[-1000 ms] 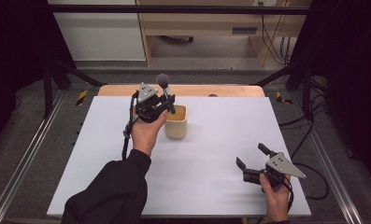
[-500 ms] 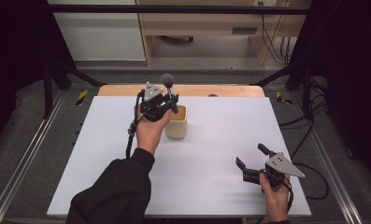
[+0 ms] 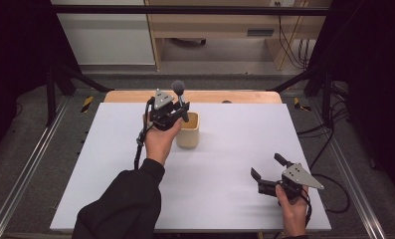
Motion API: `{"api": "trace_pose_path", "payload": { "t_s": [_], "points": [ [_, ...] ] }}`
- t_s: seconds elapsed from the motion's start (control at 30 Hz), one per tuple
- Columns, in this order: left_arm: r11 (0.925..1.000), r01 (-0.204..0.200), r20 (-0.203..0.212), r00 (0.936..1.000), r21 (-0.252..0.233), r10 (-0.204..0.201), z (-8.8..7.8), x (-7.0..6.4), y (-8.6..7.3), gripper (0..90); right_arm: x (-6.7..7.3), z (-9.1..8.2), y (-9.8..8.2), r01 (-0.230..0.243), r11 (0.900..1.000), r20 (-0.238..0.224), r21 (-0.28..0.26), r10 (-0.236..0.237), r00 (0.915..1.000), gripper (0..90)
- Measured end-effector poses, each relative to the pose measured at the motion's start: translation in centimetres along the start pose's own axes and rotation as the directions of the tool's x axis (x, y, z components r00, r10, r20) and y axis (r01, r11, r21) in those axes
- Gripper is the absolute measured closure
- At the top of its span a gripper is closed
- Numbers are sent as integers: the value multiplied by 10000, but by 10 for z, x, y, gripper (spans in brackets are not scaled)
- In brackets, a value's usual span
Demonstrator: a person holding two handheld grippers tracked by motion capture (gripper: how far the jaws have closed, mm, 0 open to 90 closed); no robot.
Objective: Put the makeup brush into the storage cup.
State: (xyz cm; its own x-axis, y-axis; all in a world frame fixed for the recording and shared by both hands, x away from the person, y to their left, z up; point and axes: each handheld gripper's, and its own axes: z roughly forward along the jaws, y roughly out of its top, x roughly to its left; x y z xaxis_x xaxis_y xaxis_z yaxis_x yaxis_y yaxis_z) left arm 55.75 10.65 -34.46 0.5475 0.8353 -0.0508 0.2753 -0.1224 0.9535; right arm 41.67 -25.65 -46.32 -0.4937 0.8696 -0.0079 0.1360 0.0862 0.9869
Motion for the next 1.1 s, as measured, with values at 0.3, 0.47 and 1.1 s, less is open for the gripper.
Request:
{"api": "trace_pose_path", "payload": {
  "t_s": [0.3,0.47,1.1],
  "points": [
    [9999,-85,-57,9999,148,86,5,1,-5,732,0,0,0,-62,10000,1,2,62,10000,25],
    [9996,-11,-67,10000,276,13,7,3,-11,732,0,0,0,-79,10000,18,18,79,10000,26],
    [9986,13,-140,9999,524,-6,10,6,-24,732,-1,0,0,-29,10000,37,30,29,10000,27]
  ]
}}
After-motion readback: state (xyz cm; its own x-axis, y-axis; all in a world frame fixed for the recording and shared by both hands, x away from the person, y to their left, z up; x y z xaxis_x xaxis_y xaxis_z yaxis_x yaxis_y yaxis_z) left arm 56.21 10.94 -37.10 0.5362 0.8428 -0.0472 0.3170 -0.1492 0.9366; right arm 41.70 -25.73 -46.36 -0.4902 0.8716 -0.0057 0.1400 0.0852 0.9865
